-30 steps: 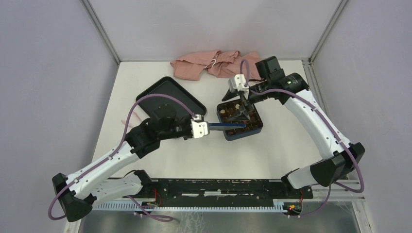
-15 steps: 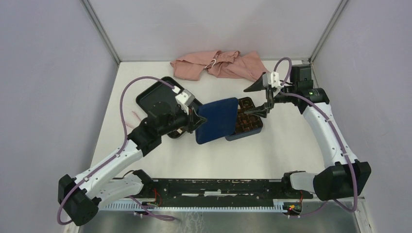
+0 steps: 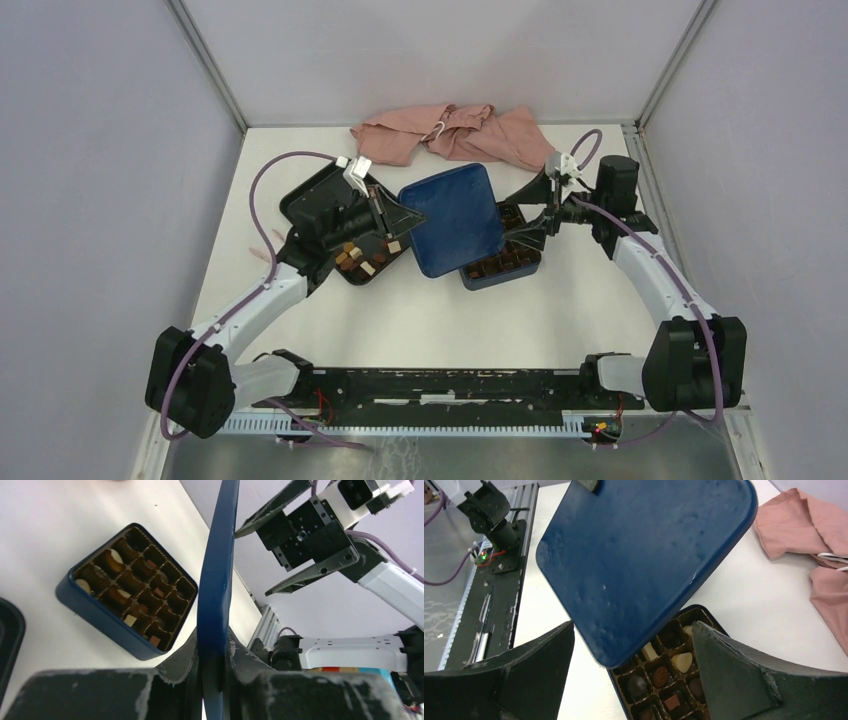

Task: Pack the chocolate
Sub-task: Adjust the box lid, then close the box lid on the packing box.

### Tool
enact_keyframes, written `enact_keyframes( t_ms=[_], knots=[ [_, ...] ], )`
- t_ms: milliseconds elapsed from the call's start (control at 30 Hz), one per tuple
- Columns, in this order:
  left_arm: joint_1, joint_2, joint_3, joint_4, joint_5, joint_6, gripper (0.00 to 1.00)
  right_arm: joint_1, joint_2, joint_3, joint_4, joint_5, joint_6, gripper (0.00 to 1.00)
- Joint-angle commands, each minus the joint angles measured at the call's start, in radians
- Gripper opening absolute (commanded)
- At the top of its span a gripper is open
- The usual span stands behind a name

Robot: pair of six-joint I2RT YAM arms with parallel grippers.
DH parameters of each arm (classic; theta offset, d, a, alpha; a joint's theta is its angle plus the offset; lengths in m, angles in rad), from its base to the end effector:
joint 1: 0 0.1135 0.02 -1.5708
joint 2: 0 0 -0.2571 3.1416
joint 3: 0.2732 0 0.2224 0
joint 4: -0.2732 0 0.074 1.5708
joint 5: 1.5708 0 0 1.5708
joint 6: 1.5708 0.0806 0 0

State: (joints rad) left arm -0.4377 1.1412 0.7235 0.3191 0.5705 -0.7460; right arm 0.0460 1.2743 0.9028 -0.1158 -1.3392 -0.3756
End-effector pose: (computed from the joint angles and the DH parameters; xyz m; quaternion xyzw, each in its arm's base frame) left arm 0.2299 -0.1556 0.3013 0.0775 0.7317 -0.5325 0.4183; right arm 0.2441 0.0898 0.2942 -0.4535 0.5900 0.4583 0.4861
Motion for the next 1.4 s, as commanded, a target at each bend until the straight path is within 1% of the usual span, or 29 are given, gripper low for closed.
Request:
enact_keyframes(
  t_ms=[0, 67, 133, 300, 367, 500, 667, 800, 867, 900, 933, 967, 1000, 1033, 1100, 1167, 1200, 1233, 1267, 1333, 1367],
  knots=[
    [0.005, 0.043, 0.076, 0.160, 0.109, -0.096, 0.02, 0.008, 0.012, -0.016, 0.305, 0.048, 0.330, 0.92],
    [0.007, 0.069, 0.081, 0.187, 0.133, -0.101, 0.02, 0.008, 0.027, -0.031, 0.381, 0.069, 0.480, 0.92],
    [0.007, 0.094, 0.085, 0.210, 0.147, -0.109, 0.02, 0.013, 0.039, -0.048, 0.452, 0.078, 0.576, 0.93],
    [0.007, 0.124, 0.093, 0.246, 0.158, -0.115, 0.02, 0.033, 0.056, -0.057, 0.489, 0.098, 0.669, 0.93],
    [0.006, 0.131, 0.095, 0.264, 0.155, -0.122, 0.02, 0.047, 0.067, -0.068, 0.530, 0.103, 0.736, 0.92],
    [0.007, 0.150, 0.096, 0.314, 0.156, -0.157, 0.02, 0.071, 0.104, -0.093, 0.646, 0.103, 0.901, 0.86],
    [0.008, 0.173, 0.096, 0.344, 0.153, -0.170, 0.02, 0.076, 0.128, -0.094, 0.700, 0.084, 0.981, 0.79],
    [0.007, 0.183, 0.097, 0.357, 0.156, -0.179, 0.02, 0.077, 0.131, -0.106, 0.754, 0.083, 1.041, 0.65],
    [0.007, 0.188, 0.100, 0.368, 0.162, -0.186, 0.02, 0.079, 0.134, -0.113, 0.798, 0.074, 1.085, 0.55],
    [0.008, 0.191, 0.102, 0.369, 0.164, -0.188, 0.02, 0.080, 0.138, -0.115, 0.822, 0.065, 1.111, 0.47],
    [0.008, 0.193, 0.104, 0.370, 0.167, -0.188, 0.02, 0.080, 0.141, -0.116, 0.843, 0.056, 1.130, 0.36],
    [0.008, 0.196, 0.107, 0.370, 0.170, -0.187, 0.03, 0.082, 0.146, -0.115, 0.862, 0.046, 1.147, 0.18],
    [0.007, 0.197, 0.108, 0.369, 0.172, -0.186, 0.06, 0.083, 0.150, -0.109, 0.865, 0.038, 1.151, 0.07],
    [0.008, 0.198, 0.109, 0.366, 0.173, -0.184, 0.12, 0.083, 0.154, -0.105, 0.864, 0.029, 1.157, 0.00],
    [0.008, 0.194, 0.112, 0.347, 0.168, -0.173, 0.30, 0.082, 0.160, -0.095, 0.863, 0.014, 1.169, 0.00],
    [0.008, 0.174, 0.114, 0.298, 0.144, -0.127, 0.48, 0.081, 0.159, -0.086, 0.862, 0.006, 1.172, 0.00],
    [0.009, 0.162, 0.121, 0.232, 0.120, -0.091, 0.55, 0.078, 0.157, -0.083, 0.857, 0.001, 1.172, 0.00],
    [0.009, 0.145, 0.132, 0.164, 0.095, -0.032, 0.59, 0.075, 0.157, -0.077, 0.844, -0.003, 1.168, 0.00],
    [0.008, 0.127, 0.153, 0.047, 0.050, 0.051, 0.64, 0.070, 0.155, -0.071, 0.826, -0.007, 1.154, 0.00],
    [0.007, 0.071, 0.216, -0.225, -0.105, 0.240, 0.70, 0.053, 0.155, -0.039, 0.700, -0.007, 1.047, 0.00],
    [0.006, 0.041, 0.235, -0.332, -0.185, 0.304, 0.72, 0.039, 0.160, -0.015, 0.574, -0.002, 0.944, 0.00]
  ],
)
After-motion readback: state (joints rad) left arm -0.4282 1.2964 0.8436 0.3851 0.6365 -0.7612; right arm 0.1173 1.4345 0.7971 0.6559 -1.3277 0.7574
